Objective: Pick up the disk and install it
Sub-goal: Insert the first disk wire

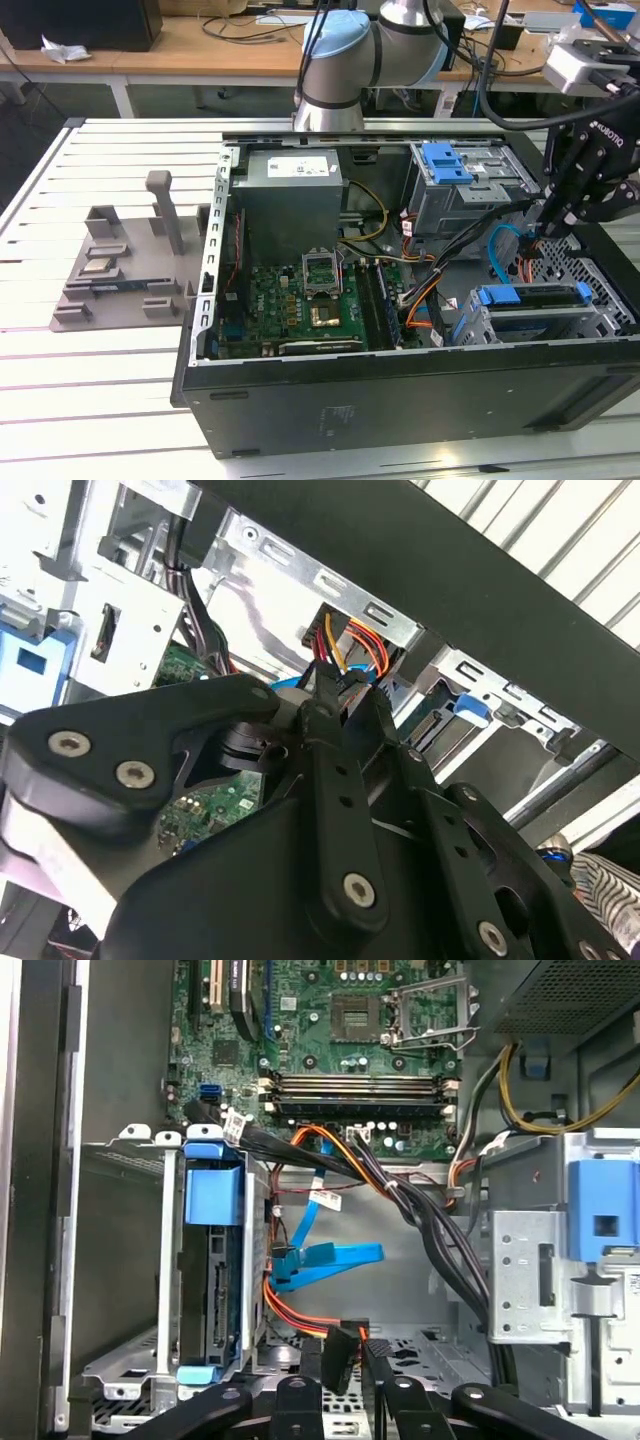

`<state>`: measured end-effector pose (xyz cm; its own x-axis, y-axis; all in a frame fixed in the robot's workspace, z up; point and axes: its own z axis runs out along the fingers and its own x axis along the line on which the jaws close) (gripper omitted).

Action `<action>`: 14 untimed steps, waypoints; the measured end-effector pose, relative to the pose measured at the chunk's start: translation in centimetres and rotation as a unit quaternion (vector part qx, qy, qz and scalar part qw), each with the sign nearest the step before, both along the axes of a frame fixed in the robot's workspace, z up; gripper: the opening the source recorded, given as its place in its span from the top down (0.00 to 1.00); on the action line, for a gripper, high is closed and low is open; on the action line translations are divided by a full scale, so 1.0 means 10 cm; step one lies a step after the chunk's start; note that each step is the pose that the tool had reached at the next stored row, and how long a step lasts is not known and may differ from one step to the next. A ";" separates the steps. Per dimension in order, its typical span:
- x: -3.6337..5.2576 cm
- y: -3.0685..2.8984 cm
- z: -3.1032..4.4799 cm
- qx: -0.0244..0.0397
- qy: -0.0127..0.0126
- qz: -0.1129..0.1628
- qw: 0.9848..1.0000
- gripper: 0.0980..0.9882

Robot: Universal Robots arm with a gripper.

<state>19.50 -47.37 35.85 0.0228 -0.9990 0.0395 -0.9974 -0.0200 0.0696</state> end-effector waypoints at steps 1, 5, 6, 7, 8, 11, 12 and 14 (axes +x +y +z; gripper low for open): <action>0.000 0.004 -0.032 -0.005 0.000 0.000 1.000 0.77; 0.000 0.008 -0.044 -0.012 0.000 0.000 1.000 0.77; 0.000 0.024 0.014 -0.013 -0.001 0.000 1.000 0.77; 0.000 0.043 0.045 -0.015 -0.002 0.001 1.000 0.77; 0.000 0.055 0.046 -0.015 -0.002 0.001 1.000 0.77; 0.000 0.091 0.029 -0.016 -0.002 0.002 1.000 0.77; -0.001 0.107 0.016 -0.017 -0.002 0.002 1.000 0.77; -0.002 0.109 0.002 -0.020 -0.002 0.002 1.000 0.77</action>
<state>19.48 -46.28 35.87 0.0274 -0.9964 0.0801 -0.9975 -0.0220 0.0670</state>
